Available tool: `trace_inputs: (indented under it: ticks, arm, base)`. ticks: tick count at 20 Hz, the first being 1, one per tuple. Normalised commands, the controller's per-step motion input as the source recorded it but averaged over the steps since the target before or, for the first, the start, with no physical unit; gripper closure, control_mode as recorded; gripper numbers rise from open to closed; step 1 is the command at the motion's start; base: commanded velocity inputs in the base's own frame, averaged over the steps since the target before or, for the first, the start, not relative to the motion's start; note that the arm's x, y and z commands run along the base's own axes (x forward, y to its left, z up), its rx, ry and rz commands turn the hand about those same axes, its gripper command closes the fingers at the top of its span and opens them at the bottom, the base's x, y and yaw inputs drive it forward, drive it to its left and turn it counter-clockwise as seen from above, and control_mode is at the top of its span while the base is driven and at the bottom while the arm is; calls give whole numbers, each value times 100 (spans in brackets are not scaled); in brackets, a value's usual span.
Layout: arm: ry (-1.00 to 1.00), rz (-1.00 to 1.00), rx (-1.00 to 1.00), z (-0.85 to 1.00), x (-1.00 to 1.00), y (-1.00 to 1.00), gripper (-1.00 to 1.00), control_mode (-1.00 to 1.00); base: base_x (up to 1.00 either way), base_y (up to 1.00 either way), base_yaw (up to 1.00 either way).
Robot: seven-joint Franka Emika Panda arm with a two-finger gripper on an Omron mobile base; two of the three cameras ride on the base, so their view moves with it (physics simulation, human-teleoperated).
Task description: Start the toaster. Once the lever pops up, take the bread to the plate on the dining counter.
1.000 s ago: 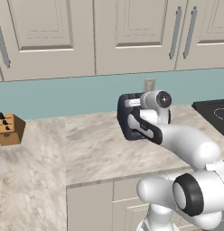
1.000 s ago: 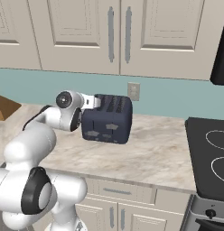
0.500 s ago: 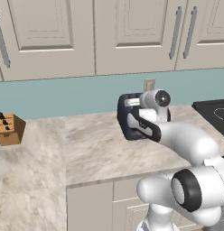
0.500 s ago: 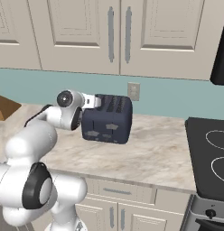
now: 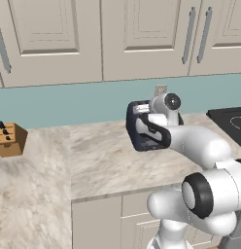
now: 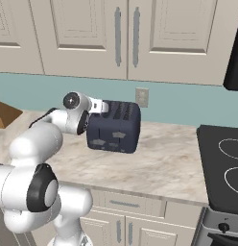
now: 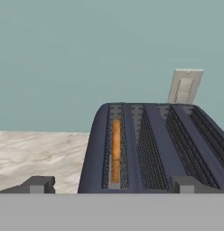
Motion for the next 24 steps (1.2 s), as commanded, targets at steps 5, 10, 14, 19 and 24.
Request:
trace_inputs:
  ticks: [5,10,14,19,24]
  arm:
    - [5,0,0,-1,16,0,-100,-100]
    - [1,0,0,-7,7,0,-100,-100]
    - [0,0,0,-11,0,0,-100,-100]
    - [0,0,0,-2,0,0,-100,-100]
    - [0,0,0,0,0,-2,-100,-100]
  base:
    - [0,0,0]
    - [0,0,0]
    - [0,0,0]
    - [0,0,0]
    - [0,0,0]
